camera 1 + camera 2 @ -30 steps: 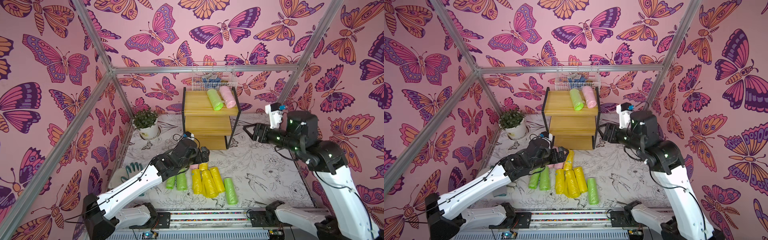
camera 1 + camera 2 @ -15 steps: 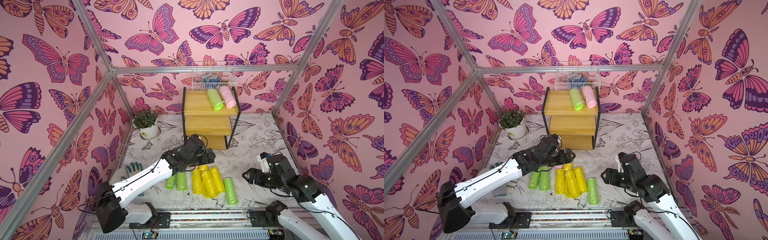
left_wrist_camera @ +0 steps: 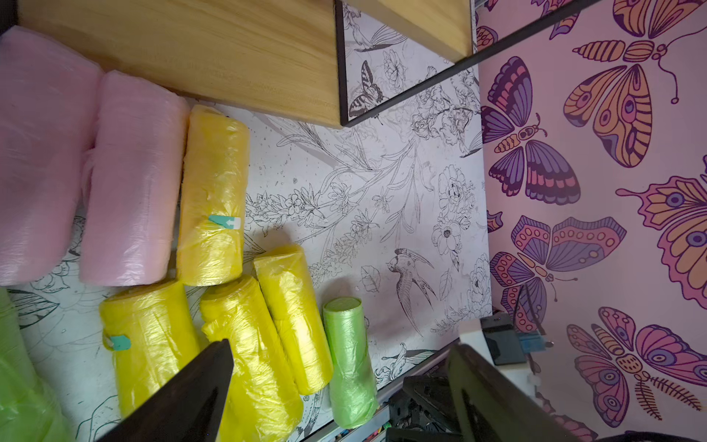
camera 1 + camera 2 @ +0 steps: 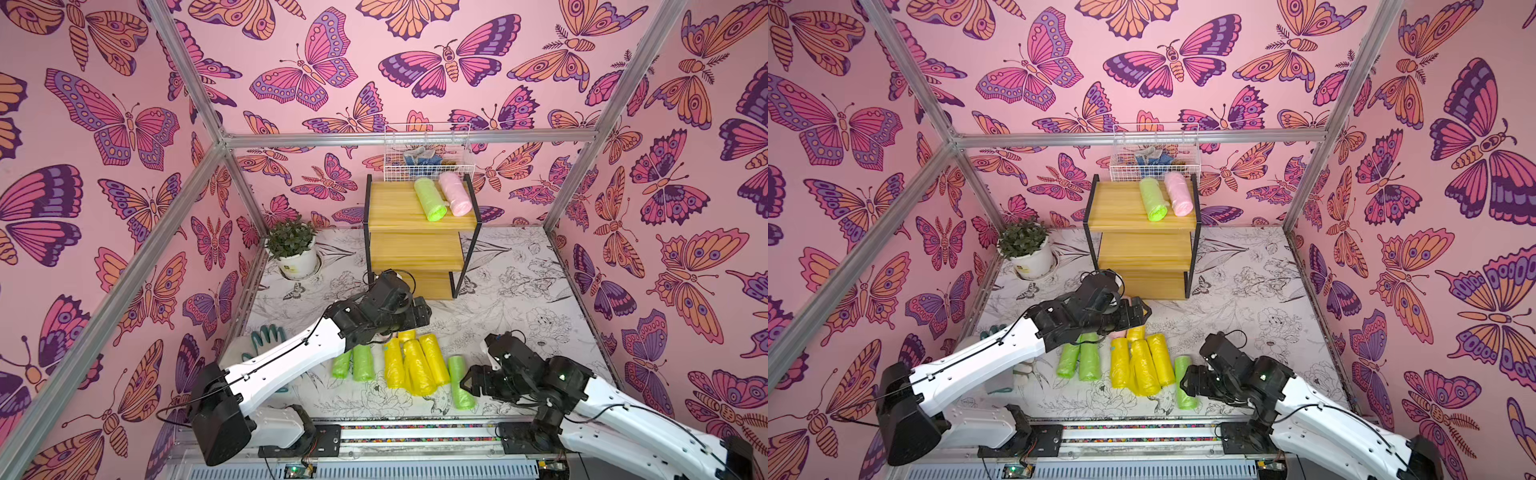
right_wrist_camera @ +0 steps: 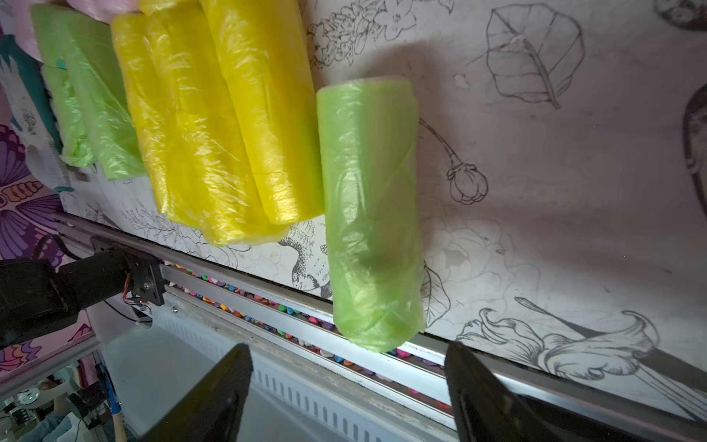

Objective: Sort the rolls of trash bags by color and place them on the shelf
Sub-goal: Pick up the roll of trash bags from the center of the board.

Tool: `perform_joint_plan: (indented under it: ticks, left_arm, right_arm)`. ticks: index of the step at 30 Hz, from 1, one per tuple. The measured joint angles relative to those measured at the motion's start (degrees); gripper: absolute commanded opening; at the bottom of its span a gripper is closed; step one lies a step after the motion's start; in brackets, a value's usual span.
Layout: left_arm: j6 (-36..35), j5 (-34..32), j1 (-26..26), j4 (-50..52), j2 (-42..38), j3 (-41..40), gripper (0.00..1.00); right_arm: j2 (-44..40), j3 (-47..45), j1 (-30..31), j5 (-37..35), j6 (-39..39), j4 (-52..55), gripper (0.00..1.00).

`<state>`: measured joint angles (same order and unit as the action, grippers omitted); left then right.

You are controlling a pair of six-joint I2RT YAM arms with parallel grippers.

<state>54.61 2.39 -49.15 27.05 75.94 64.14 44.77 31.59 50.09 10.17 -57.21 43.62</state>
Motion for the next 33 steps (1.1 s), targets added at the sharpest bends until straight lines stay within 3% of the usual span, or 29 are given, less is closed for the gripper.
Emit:
perform_joint_plan:
  ticks: [7, 14, 18, 22, 25, 29, 33]
  left_arm:
    - [0.52, -0.46, 0.00, 0.00, -0.09, -0.11, 0.94]
    - [1.18, -0.48, 0.00, 0.00, -0.11, -0.83, 0.94]
    - [1.40, -0.44, 0.00, 0.02, -0.11, -1.14, 0.94]
    - [1.44, -0.37, 0.00, 0.00, -0.11, -1.16, 0.96]
    - [1.44, -0.24, 0.00, 0.00, -0.11, -1.18, 0.96]
    - [1.44, -0.24, 0.00, 0.02, -0.24, -1.42, 0.96]
    - [1.42, -0.22, 0.00, 0.00, -0.66, -1.51, 0.98]
  right_arm:
    - [9.09, -2.67, 0.28, -1.44, -1.73, -5.14, 0.70]
    - [10.64, -3.89, 1.36, -1.55, -2.95, -8.20, 0.48]
    - [10.27, -4.90, 1.75, -1.44, -3.23, -9.90, 0.48]
    - [10.32, -6.08, 2.23, -1.11, -4.07, -11.80, 0.59]
    - [11.69, -6.32, 2.71, -0.96, -4.15, -13.11, 0.59]
    - [14.62, -6.56, 3.10, -0.61, -4.11, -14.82, 0.50]
    - [15.32, -6.16, 3.26, -0.50, -3.85, -15.23, 0.28]
